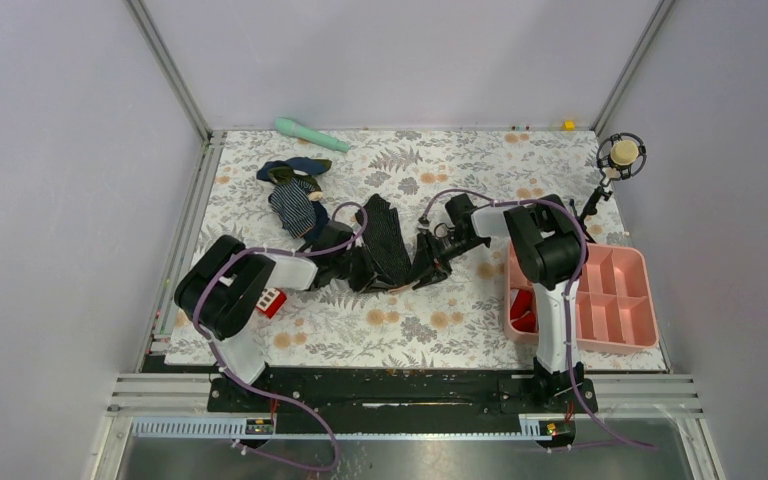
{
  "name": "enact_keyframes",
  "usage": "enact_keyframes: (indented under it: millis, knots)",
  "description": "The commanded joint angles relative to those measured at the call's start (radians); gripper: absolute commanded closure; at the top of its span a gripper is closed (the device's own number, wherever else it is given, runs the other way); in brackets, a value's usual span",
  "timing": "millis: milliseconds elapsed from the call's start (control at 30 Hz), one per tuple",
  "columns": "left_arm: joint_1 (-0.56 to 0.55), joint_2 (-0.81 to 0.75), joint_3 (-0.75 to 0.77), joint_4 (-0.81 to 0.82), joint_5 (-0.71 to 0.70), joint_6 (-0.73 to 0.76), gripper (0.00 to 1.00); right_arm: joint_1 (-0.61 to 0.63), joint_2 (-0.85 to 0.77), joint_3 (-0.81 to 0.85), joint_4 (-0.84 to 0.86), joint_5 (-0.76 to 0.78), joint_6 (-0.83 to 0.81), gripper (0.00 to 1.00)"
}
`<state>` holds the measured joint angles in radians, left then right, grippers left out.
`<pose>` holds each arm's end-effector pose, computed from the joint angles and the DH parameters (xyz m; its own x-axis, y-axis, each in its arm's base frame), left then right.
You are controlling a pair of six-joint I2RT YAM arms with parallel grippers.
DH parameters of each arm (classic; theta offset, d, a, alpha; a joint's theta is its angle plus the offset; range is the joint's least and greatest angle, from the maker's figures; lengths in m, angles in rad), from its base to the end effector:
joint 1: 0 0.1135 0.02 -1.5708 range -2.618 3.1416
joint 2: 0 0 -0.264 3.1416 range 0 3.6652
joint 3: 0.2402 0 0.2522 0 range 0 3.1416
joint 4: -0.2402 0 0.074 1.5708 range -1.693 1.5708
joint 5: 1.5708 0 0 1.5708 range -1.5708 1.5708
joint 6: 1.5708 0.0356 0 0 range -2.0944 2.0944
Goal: Roll the underwear
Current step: Roll the underwear to the center of the board.
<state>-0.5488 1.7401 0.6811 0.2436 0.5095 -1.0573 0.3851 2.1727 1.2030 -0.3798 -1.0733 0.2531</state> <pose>0.2544 -0.1759 0.1130 -0.9503 -0.3102 -0.0275 -0.1771 0.6110 -0.7716 0.3381 0.1708 0.0742 -0.9650 -0.2622 0.0022 -0.1202 0.4498 0.8850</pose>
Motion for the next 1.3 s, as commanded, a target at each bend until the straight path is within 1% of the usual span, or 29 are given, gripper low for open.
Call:
enact_keyframes:
  millis: [0,100,167,200,233,267,300,333,400,433,500,533,567,633,700,733,767,833,967,1067,1167,1267]
  knots:
    - [0.03,-0.008,0.019,-0.092,0.007,0.089,1.0,0.001,0.001,-0.028,-0.135,0.204,0.106,0.51]
    - [0.075,-0.022,0.035,-0.166,0.066,0.148,1.0,0.001,-0.191,-0.003,-0.187,0.294,-0.026,0.39]
    - [0.104,-0.018,0.046,-0.211,0.104,0.169,1.0,0.001,-0.346,-0.012,-0.162,0.373,-0.127,0.32]
    - [0.115,-0.014,0.044,-0.216,0.144,0.165,1.0,0.003,-0.433,-0.038,-0.11,0.409,-0.166,0.27]
    - [0.128,-0.008,0.04,-0.208,0.179,0.159,1.0,0.009,-0.512,-0.083,-0.031,0.434,-0.214,0.2]
    - [0.138,-0.002,0.038,-0.191,0.223,0.147,1.0,0.027,-0.6,-0.147,0.081,0.453,-0.282,0.13]
    - [0.148,0.004,0.04,-0.18,0.261,0.135,1.0,0.051,-0.68,-0.213,0.196,0.482,-0.355,0.03]
    - [0.154,0.011,0.051,-0.186,0.293,0.125,1.0,0.088,-0.745,-0.296,0.367,0.509,-0.446,0.01]
    - [0.16,0.026,0.081,-0.224,0.35,0.124,1.0,0.166,-0.838,-0.463,0.601,0.559,-0.619,0.01]
    - [0.163,0.036,0.095,-0.24,0.376,0.128,1.0,0.207,-0.859,-0.52,0.653,0.561,-0.714,0.0]
    - [0.17,0.051,0.117,-0.287,0.413,0.126,1.0,0.277,-0.866,-0.56,0.633,0.541,-0.918,0.0]
    - [0.175,0.055,0.119,-0.292,0.427,0.107,1.0,0.303,-0.865,-0.58,0.637,0.538,-0.985,0.02]
    - [0.18,0.062,0.116,-0.275,0.444,0.087,1.0,0.327,-0.862,-0.593,0.647,0.536,-1.064,0.08]
    - [0.186,0.07,0.105,-0.25,0.475,0.043,1.0,0.355,-0.856,-0.628,0.679,0.532,-1.162,0.19]
    - [0.191,0.073,0.097,-0.228,0.488,0.011,1.0,0.375,-0.845,-0.681,0.794,0.55,-1.213,0.3]
    - [0.191,0.077,0.097,-0.224,0.493,0.002,1.0,0.385,-0.831,-0.704,0.861,0.562,-1.232,0.34]
    - [0.193,0.079,0.094,-0.219,0.496,-0.005,1.0,0.393,-0.82,-0.726,0.918,0.571,-1.25,0.37]
    - [0.193,0.08,0.091,-0.208,0.503,-0.02,1.0,0.407,-0.794,-0.745,1.007,0.586,-1.273,0.4]
    - [0.195,0.087,0.097,-0.193,0.514,-0.048,1.0,0.43,-0.732,-0.746,1.098,0.614,-1.286,0.37]
    - [0.196,0.088,0.105,-0.205,0.511,-0.044,1.0,0.448,-0.688,-0.743,1.141,0.633,-1.301,0.32]
    - [0.2,0.086,0.103,-0.202,0.515,-0.052,1.0,0.465,-0.66,-0.725,1.119,0.641,-1.313,0.28]
    - [0.203,0.081,0.099,-0.191,0.517,-0.068,1.0,0.475,-0.643,-0.701,1.068,0.659,-1.305,0.29]
